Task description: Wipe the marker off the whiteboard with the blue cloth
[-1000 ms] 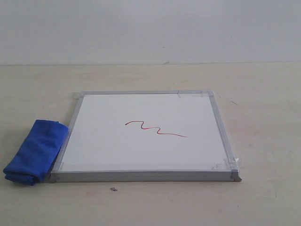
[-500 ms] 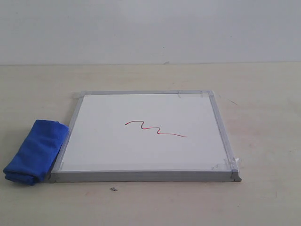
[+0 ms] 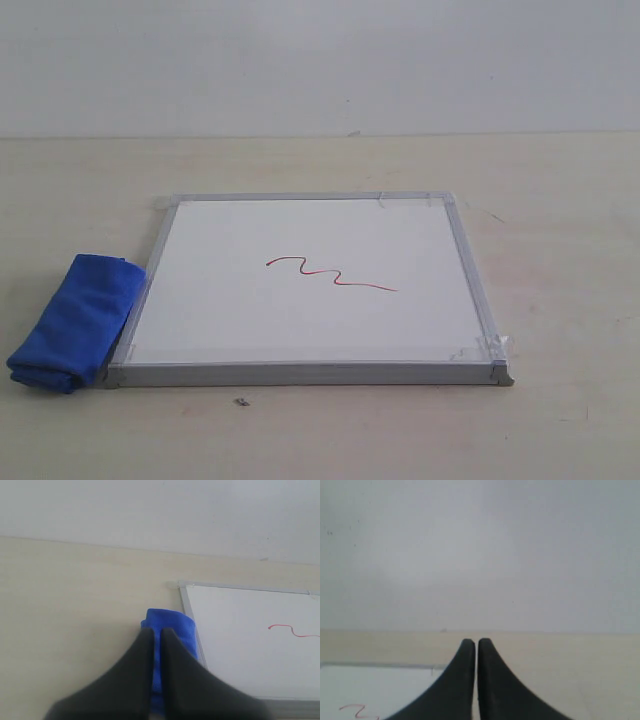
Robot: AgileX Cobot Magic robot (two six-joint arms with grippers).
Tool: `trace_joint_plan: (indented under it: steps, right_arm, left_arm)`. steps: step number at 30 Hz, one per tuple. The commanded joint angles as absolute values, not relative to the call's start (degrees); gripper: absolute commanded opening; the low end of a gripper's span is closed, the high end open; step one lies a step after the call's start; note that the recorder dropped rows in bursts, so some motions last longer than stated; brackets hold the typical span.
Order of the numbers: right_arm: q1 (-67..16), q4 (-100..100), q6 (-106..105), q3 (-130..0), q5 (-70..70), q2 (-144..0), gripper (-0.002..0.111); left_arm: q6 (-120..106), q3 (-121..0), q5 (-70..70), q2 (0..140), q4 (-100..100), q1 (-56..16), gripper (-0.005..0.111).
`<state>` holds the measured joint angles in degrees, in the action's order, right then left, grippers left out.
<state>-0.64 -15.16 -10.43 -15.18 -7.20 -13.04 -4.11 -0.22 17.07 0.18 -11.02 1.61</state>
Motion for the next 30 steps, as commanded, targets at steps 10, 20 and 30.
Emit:
trace_joint_plan:
  steps: [10,20,30]
  right_arm:
    - [-0.6,-19.9,-10.6,-31.3,-10.6,-40.0,0.000]
    - [-0.6,-22.1,-10.5,-31.5,-9.0,-43.1,0.000]
    - [-0.7,-28.9,-24.3,-43.5,-25.7,-64.5,0.000]
  left_arm:
    - [-4.3,0.0,16.9,0.0,-11.3,1.7,0.004]
    - [-4.3,0.0,16.9,0.0,-11.3,1.7,0.004]
    - [-4.3,0.0,16.9,0.0,-11.3,1.7,0.004]
